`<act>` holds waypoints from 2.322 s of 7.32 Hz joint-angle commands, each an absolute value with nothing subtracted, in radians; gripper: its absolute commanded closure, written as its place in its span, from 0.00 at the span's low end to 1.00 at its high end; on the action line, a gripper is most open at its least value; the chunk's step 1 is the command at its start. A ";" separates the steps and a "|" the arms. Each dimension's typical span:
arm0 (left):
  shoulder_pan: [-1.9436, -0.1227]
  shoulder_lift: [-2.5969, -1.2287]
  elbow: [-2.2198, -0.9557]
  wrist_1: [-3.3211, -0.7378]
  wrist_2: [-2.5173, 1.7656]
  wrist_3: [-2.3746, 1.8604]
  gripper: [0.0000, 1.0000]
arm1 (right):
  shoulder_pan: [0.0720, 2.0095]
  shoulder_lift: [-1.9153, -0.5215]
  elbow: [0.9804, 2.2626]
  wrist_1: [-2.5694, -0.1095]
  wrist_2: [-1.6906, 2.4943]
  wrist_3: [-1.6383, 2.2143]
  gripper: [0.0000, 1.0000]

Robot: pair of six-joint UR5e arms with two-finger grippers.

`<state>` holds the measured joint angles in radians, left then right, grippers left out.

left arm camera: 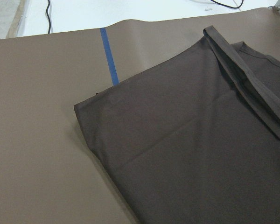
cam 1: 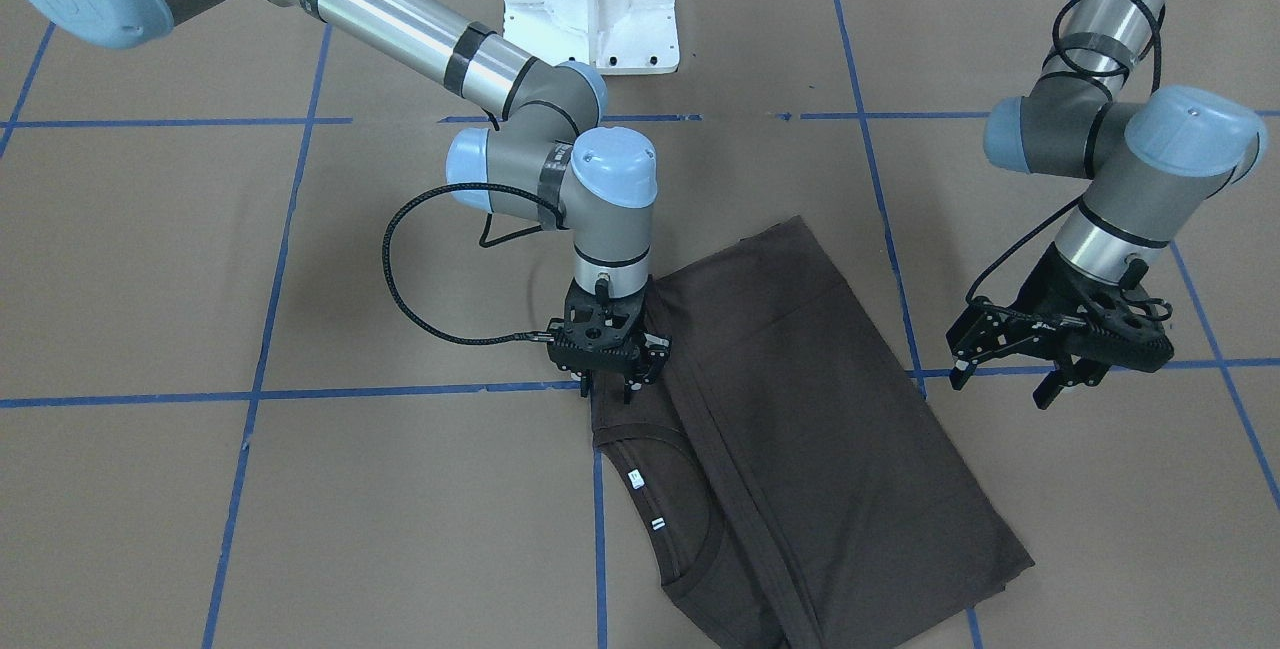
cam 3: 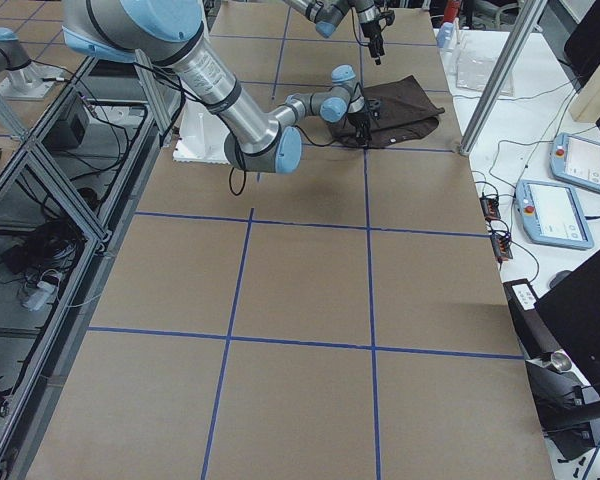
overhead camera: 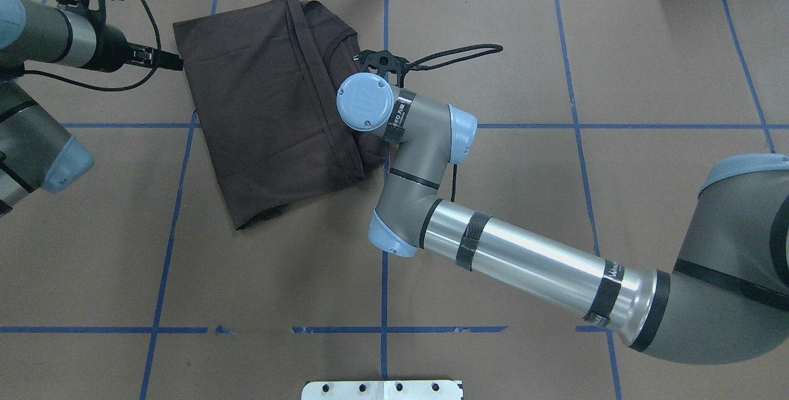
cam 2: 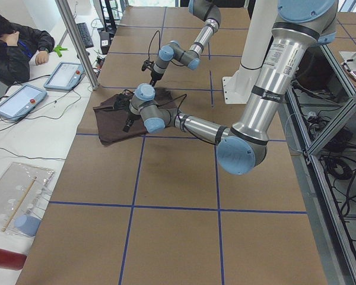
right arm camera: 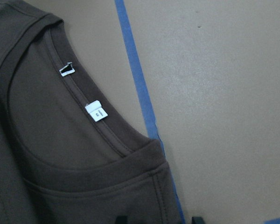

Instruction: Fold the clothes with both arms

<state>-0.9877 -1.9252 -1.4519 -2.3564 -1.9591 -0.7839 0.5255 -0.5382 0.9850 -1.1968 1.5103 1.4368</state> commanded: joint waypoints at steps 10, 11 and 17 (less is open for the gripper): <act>-0.985 -1.927 -1.454 -2.358 -1.960 -0.796 0.00 | 0.323 -1.197 1.869 -1.301 1.393 1.434 1.00; -0.985 -1.927 -1.454 -2.358 -1.960 -0.796 0.00 | 0.280 -1.301 1.955 -1.301 1.364 1.434 1.00; -0.982 -1.928 -1.460 -2.355 -1.965 -0.795 0.00 | 0.244 -1.378 2.032 -1.310 1.393 1.296 0.00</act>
<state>-0.9828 -1.9281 -1.4574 -2.3552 -1.9627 -0.7952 0.2442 -1.3831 2.0071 -1.3005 1.3669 1.3890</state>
